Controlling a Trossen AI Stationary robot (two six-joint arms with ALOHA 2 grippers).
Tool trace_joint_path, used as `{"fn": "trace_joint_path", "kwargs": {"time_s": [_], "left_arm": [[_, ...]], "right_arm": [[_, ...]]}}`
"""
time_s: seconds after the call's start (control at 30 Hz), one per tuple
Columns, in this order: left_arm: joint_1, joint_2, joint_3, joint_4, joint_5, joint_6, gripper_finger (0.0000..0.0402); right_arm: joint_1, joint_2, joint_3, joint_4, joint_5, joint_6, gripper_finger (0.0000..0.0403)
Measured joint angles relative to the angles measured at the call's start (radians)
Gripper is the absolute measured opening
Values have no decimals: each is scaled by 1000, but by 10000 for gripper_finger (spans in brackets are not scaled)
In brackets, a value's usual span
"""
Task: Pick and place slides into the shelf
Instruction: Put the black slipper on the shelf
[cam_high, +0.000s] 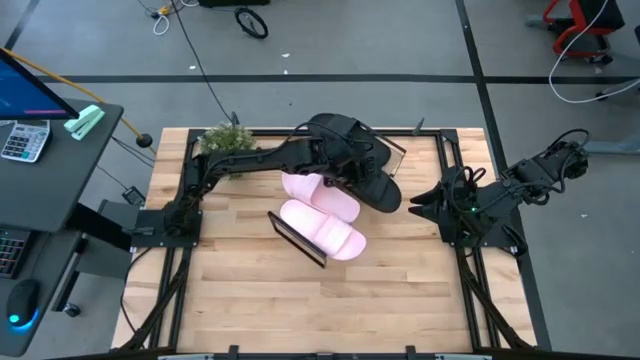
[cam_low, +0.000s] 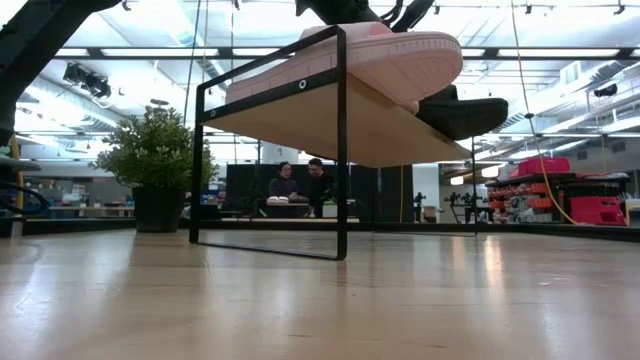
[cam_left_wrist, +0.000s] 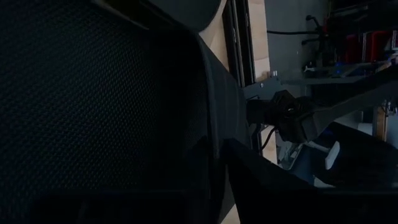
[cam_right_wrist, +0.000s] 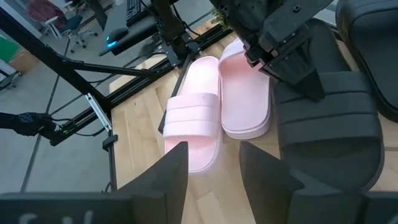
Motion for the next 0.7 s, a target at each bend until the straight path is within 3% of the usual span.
{"fn": "trace_joint_path", "kwargs": {"time_s": [0.7], "left_arm": [[6, -2, 0, 3, 1, 66, 115]], "right_arm": [[0, 0, 0, 0, 0, 7, 149]]}}
